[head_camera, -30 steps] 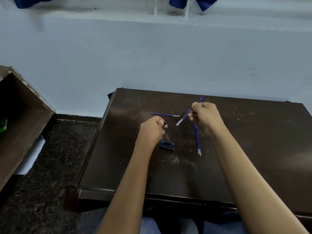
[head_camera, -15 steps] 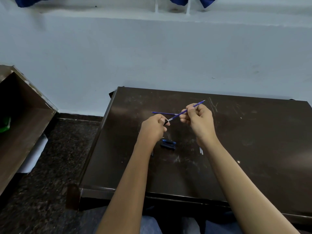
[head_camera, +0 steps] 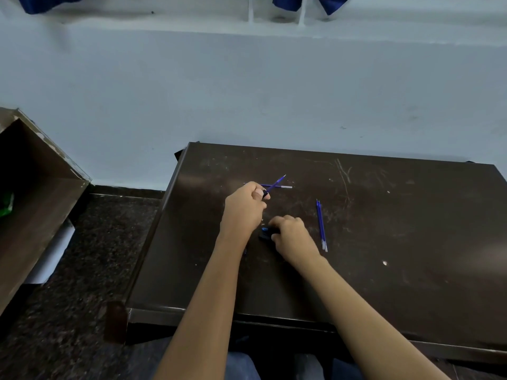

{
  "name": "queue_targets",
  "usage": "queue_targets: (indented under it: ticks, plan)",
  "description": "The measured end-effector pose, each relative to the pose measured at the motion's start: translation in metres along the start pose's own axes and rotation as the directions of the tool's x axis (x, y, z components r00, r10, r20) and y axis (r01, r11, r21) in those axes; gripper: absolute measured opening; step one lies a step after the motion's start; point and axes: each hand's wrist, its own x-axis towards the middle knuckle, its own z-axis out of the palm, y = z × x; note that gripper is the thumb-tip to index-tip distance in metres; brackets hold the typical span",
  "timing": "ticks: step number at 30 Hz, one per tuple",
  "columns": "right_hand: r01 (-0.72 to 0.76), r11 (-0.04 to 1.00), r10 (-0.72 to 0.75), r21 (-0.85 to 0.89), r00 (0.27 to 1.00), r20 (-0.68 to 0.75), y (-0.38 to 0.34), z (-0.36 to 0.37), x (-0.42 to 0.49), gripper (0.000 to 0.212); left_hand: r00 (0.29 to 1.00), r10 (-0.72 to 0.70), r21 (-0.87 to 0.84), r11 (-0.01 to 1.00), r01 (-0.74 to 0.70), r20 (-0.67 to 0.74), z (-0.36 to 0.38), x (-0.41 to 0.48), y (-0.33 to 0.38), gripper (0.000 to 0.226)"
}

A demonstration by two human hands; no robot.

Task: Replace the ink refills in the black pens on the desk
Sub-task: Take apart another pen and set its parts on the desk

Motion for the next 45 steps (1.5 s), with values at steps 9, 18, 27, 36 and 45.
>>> queue_targets:
  ticks: [9,18,27,36,45]
  plan:
    - [-0.028,0.997,0.029,0.067,1.0,-0.009,0.001,0.007,0.002,0.031,1.0,-0.008,0.021,1.0,0.008,0.007,0.0,-0.001,0.002,0.026]
    - [-0.053,0.501,0.327,0.864,0.936,-0.132,-0.011,-0.047,0.0,0.024,0.999,0.004,0.041,0.999,-0.006,0.041,0.0,-0.001,0.004,0.032]
    - [0.006,-0.263,0.303,0.965,0.95,0.077,-0.005,-0.091,-0.005,0.009,0.995,0.036,0.065,0.997,-0.042,0.091,0.002,0.001,0.002,0.031]
    - [0.027,-0.194,0.309,0.981,0.95,0.035,-0.013,-0.088,-0.004,0.008,0.995,0.055,0.077,0.995,-0.061,0.08,0.003,0.006,-0.004,0.032]
    - [0.037,-0.082,0.338,0.996,0.941,-0.007,-0.013,-0.088,-0.002,0.01,0.992,0.053,0.064,0.996,-0.061,0.115,0.001,0.009,-0.001,0.032]
